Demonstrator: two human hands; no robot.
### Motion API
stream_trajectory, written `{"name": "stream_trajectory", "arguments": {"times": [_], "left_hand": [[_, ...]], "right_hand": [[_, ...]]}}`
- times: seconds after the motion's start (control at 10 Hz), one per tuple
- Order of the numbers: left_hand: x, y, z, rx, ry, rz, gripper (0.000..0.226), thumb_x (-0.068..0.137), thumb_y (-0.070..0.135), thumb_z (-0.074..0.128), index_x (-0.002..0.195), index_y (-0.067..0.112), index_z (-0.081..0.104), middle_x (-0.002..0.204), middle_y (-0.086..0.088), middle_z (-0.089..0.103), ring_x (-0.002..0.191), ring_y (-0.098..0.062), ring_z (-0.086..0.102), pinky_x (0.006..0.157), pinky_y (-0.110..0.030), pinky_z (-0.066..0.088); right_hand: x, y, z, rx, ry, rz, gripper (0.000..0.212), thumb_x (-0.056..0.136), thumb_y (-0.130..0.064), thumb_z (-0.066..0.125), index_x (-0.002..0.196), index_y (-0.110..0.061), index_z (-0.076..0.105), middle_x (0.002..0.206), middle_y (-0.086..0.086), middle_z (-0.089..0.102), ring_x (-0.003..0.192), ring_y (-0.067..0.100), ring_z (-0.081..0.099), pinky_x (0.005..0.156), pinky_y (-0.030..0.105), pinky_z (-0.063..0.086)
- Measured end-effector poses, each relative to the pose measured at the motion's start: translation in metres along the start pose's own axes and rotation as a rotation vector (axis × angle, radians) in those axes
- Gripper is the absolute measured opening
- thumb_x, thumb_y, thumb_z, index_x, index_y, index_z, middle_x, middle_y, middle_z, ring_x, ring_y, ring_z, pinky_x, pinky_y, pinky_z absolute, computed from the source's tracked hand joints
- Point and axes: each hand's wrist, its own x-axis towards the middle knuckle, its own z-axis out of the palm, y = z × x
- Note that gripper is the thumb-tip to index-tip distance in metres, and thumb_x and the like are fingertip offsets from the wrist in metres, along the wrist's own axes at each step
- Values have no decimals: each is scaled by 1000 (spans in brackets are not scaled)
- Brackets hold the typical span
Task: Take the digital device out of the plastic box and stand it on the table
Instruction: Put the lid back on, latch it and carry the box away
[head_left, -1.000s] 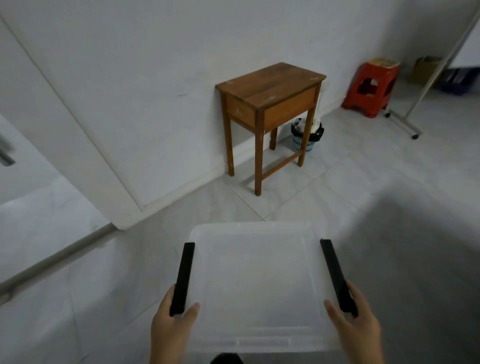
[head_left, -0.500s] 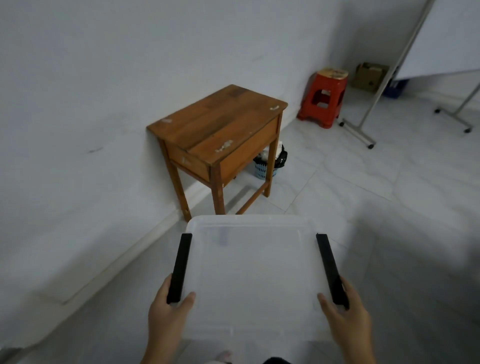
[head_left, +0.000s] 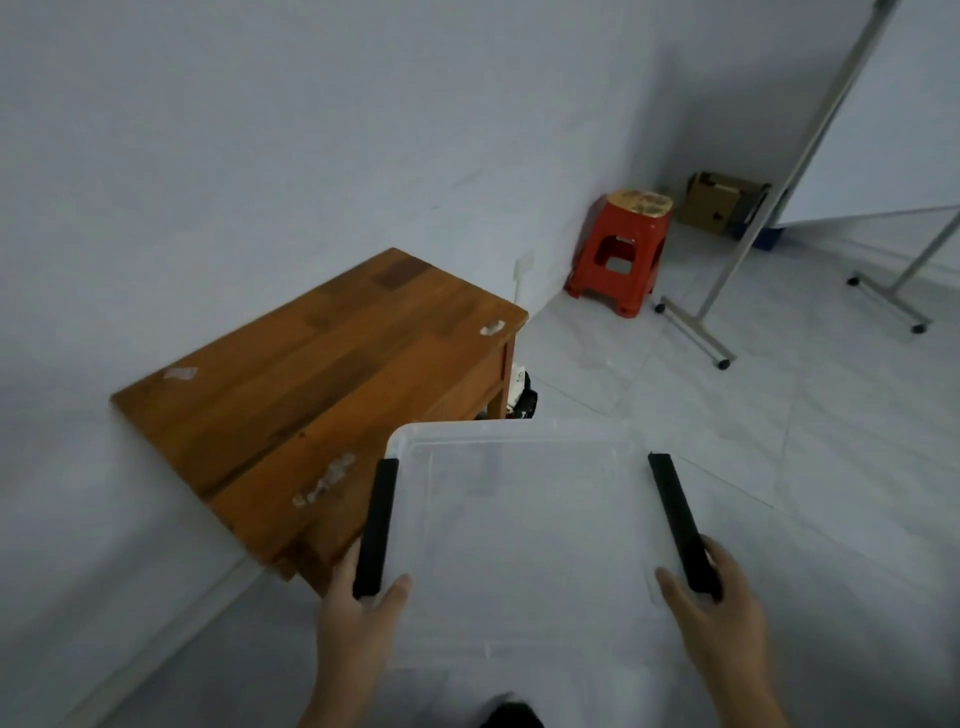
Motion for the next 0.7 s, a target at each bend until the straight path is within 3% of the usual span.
{"name": "stream_trajectory", "arguments": {"times": [0.2, 0.3, 0.4, 0.5, 0.6, 0.7], "left_hand": [[83, 91, 44, -49, 143, 73, 52, 80, 10, 61, 128, 16, 45, 106, -1, 49, 110, -24, 47, 97, -43, 38], [136, 110, 42, -100, 323, -8, 52, 81, 11, 60, 130, 17, 43, 122, -8, 54, 117, -30, 46, 101, -48, 37], [181, 127, 33, -167, 440, -7, 48, 83, 14, 58, 129, 17, 45, 123, -5, 54, 113, -29, 48, 101, -49, 39], [223, 141, 17, -226, 538, 24, 45, 83, 15, 58, 127, 11, 46, 113, -4, 52, 104, -28, 47, 97, -48, 39], [257, 159, 1, -260, 636, 23, 42, 84, 14, 57, 125, 11, 48, 105, -7, 54, 95, -23, 45, 89, -43, 41], [281, 169, -13, -215, 704, 17, 24, 86, 12, 53, 107, 21, 49, 80, 3, 50, 91, -24, 46, 81, -36, 36]], "right_hand": [[128, -88, 50, -17, -121, -146, 54, 77, -8, 66, 127, -7, 45, 124, 21, 57, 113, 34, 54, 95, 37, 40], [175, -131, 99, 0, -221, -205, 56, 78, -7, 65, 129, -7, 43, 129, 20, 54, 116, 31, 52, 95, 31, 38], [210, -173, 155, -37, -328, -260, 55, 80, -7, 63, 131, -7, 41, 129, 18, 54, 111, 28, 53, 92, 28, 38], [237, -214, 216, -104, -427, -320, 53, 81, -8, 62, 131, -8, 42, 127, 18, 56, 104, 27, 54, 96, 38, 42], [254, -249, 272, -169, -515, -381, 50, 82, -12, 60, 129, -8, 43, 127, 17, 56, 113, 31, 52, 98, 43, 42], [265, -278, 313, -243, -599, -405, 49, 82, -15, 61, 128, -7, 43, 124, 16, 57, 113, 31, 53, 95, 42, 45]]}}
